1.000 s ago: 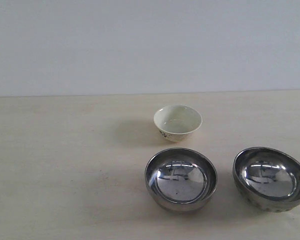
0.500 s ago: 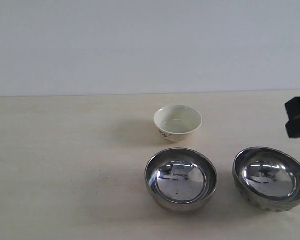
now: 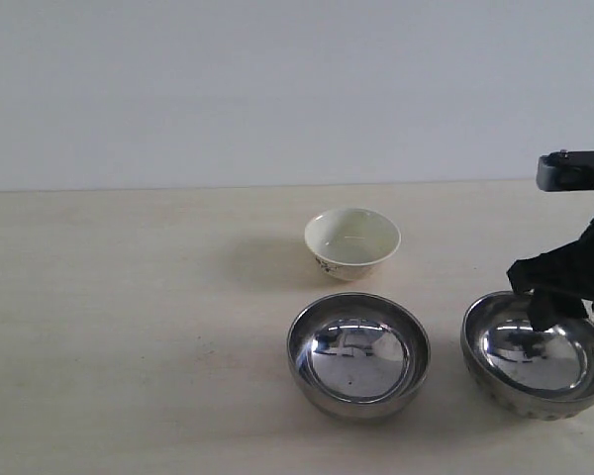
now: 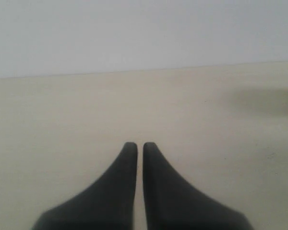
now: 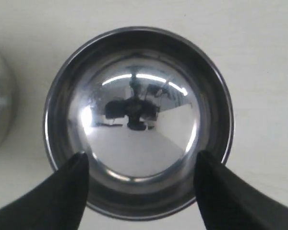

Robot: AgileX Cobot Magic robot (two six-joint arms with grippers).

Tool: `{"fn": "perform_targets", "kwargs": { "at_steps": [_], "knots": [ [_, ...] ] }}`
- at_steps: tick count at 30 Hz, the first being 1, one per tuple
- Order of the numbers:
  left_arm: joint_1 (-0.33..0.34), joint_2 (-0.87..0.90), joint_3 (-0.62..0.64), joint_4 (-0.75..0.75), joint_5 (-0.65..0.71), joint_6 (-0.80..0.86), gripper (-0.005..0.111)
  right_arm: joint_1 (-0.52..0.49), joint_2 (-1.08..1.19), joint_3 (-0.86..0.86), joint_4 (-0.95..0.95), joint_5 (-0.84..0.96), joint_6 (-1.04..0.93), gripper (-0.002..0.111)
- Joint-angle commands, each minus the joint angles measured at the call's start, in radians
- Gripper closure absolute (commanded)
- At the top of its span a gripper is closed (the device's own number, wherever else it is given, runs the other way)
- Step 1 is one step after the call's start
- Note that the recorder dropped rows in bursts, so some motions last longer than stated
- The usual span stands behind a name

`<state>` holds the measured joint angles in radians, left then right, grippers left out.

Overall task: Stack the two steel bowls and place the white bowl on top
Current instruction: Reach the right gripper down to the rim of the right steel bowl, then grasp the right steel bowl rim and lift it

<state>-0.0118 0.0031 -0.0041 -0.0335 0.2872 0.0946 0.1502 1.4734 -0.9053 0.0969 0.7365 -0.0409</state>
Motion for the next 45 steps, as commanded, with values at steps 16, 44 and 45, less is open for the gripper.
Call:
{"fn": "perform_targets", "kwargs": {
  "at_steps": [16, 44, 45],
  "knots": [
    [0.003, -0.003, 0.004, -0.008, -0.003, 0.003, 0.103, -0.001, 0.209, -0.003, -0.29, -0.105, 0.279, 0.051],
    [0.003, -0.003, 0.004, -0.008, -0.003, 0.003, 0.103, -0.001, 0.343, -0.003, -0.292, -0.239, 0.268, 0.07],
    [0.003, -0.003, 0.004, -0.008, -0.003, 0.003, 0.103, -0.001, 0.343, -0.003, -0.292, -0.239, 0.262, 0.078]
  ]
}}
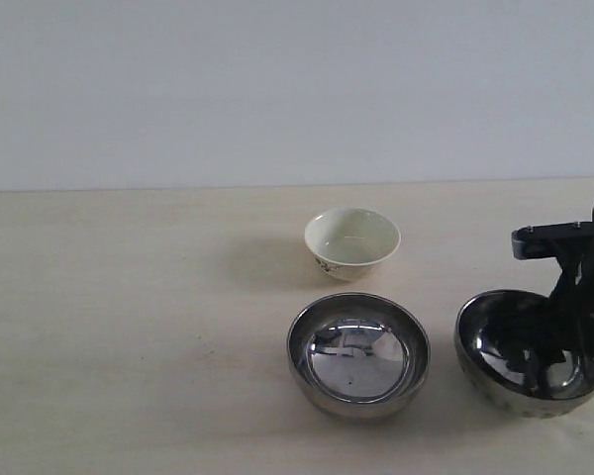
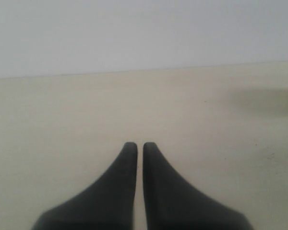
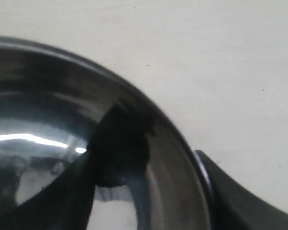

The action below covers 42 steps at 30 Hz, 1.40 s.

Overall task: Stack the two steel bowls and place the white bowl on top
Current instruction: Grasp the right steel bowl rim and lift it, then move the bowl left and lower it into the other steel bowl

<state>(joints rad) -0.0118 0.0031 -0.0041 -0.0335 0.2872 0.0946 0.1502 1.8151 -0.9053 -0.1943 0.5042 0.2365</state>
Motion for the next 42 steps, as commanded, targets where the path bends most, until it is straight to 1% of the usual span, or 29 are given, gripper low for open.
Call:
{"fn": "perform_targets", "kwargs": {
  "at_steps": [1, 2, 3, 8, 16, 23, 29, 31, 33, 37, 39, 42],
  "knots": [
    [0.003, -0.003, 0.004, -0.008, -0.003, 0.003, 0.103, -0.001, 0.002, -0.003, 0.0, -0.007, -0.028, 0.096],
    [0.003, -0.003, 0.004, -0.008, -0.003, 0.003, 0.103, -0.001, 0.002, -0.003, 0.0, -0.007, -0.034, 0.106],
    [0.003, -0.003, 0.004, -0.008, -0.003, 0.003, 0.103, -0.001, 0.002, -0.003, 0.0, -0.004, -0.034, 0.108],
    [0.003, -0.003, 0.004, -0.008, -0.003, 0.003, 0.103, -0.001, -0.033, -0.003, 0.0, -0.003, -0.034, 0.108],
    [0.003, -0.003, 0.004, -0.008, -0.003, 0.003, 0.103, -0.001, -0.193, -0.003, 0.013, 0.022, -0.055, 0.108],
    [0.003, -0.003, 0.004, -0.008, -0.003, 0.003, 0.103, -0.001, -0.292, -0.003, 0.144, 0.023, -0.16, 0.108],
    [0.003, -0.003, 0.004, -0.008, -0.003, 0.003, 0.103, -0.001, -0.353, -0.003, 0.313, 0.016, -0.291, 0.108],
    [0.003, -0.003, 0.004, -0.008, -0.003, 0.003, 0.103, -0.001, -0.366, -0.003, 0.418, 0.018, -0.376, 0.108],
    [0.003, -0.003, 0.004, -0.008, -0.003, 0.003, 0.103, -0.001, -0.367, -0.003, 0.569, 0.039, -0.47, 0.108],
    [0.003, -0.003, 0.004, -0.008, -0.003, 0.003, 0.103, 0.0, -0.348, -0.003, 0.843, 0.115, -0.718, 0.108],
    [0.003, -0.003, 0.004, -0.008, -0.003, 0.003, 0.103, 0.0, -0.336, -0.003, 0.906, 0.135, -0.778, 0.108],
    [0.003, -0.003, 0.004, -0.008, -0.003, 0.003, 0.103, 0.021, -0.307, -0.003, 0.921, 0.133, -0.788, 0.108]
  ]
}}
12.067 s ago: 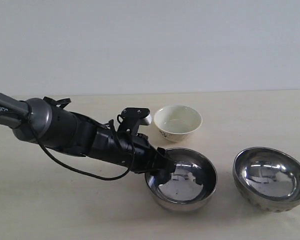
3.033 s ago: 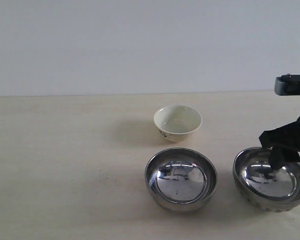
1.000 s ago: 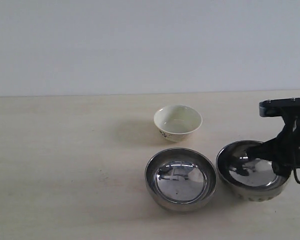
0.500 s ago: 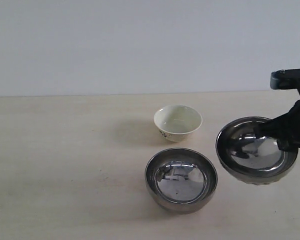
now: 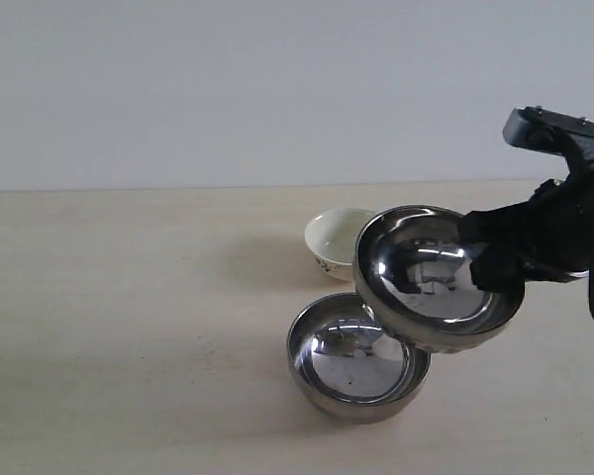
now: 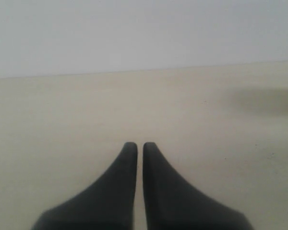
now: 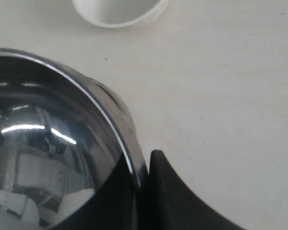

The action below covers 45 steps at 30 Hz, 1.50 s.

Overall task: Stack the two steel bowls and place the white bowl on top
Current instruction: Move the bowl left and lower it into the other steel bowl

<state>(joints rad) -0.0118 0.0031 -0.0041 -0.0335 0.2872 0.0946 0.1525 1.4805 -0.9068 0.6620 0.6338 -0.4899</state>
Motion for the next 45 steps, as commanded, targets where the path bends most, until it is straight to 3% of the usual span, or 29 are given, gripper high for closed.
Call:
{"fn": "perform_targets", "kwargs": {
  "at_steps": [1, 11, 41, 45],
  "knots": [
    [0.003, -0.003, 0.004, -0.008, -0.003, 0.003, 0.103, 0.036, 0.039, -0.001, 0.062, -0.003, -0.062, 0.108],
    [0.003, -0.003, 0.004, -0.008, -0.003, 0.003, 0.103, 0.178, 0.133, -0.003, 0.062, -0.203, -0.07, 0.108],
    [0.003, -0.003, 0.004, -0.008, -0.003, 0.003, 0.103, 0.178, 0.219, -0.003, 0.06, -0.247, -0.091, 0.108],
    [0.003, -0.003, 0.004, -0.008, -0.003, 0.003, 0.103, 0.178, 0.219, -0.003, 0.065, -0.246, -0.091, 0.095]
  ]
}}
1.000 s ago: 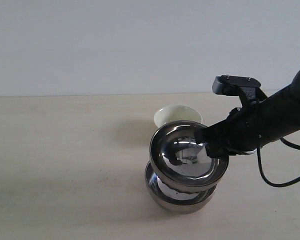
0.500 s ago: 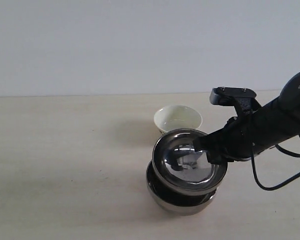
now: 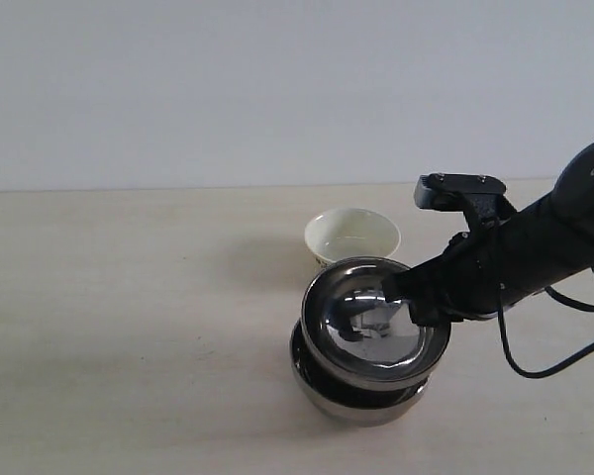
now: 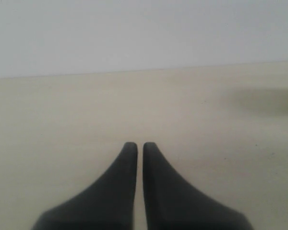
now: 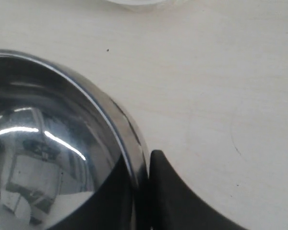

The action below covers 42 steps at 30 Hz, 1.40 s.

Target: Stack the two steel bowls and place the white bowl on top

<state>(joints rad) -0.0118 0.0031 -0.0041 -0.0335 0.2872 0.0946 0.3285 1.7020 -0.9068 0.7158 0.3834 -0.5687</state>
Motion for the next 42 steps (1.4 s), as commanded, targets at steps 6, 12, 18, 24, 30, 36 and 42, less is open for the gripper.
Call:
{"fn": "perform_targets", "kwargs": {
  "at_steps": [6, 12, 18, 24, 30, 36, 42],
  "knots": [
    [0.003, -0.003, 0.004, -0.008, -0.003, 0.003, 0.103, 0.002, -0.002, -0.003, 0.012, -0.005, -0.013, 0.06],
    [0.003, -0.003, 0.004, -0.008, -0.003, 0.003, 0.103, 0.002, -0.008, -0.006, 0.012, -0.013, -0.013, 0.06],
    [0.003, -0.003, 0.004, -0.008, -0.003, 0.003, 0.103, 0.002, -0.033, -0.082, 0.011, 0.07, -0.013, 0.062],
    [0.003, -0.003, 0.004, -0.008, -0.003, 0.003, 0.103, 0.002, -0.105, -0.109, 0.001, 0.114, -0.065, 0.099],
    [0.003, -0.003, 0.004, -0.008, -0.003, 0.003, 0.103, 0.002, -0.142, -0.104, -0.038, 0.204, -0.085, 0.108],
    [0.003, -0.003, 0.004, -0.008, -0.003, 0.003, 0.103, 0.002, -0.142, -0.009, -0.123, 0.114, -0.039, 0.108],
    [0.003, -0.003, 0.004, -0.008, -0.003, 0.003, 0.103, 0.002, -0.116, 0.038, -0.123, 0.052, -0.036, 0.108]
  ]
}}
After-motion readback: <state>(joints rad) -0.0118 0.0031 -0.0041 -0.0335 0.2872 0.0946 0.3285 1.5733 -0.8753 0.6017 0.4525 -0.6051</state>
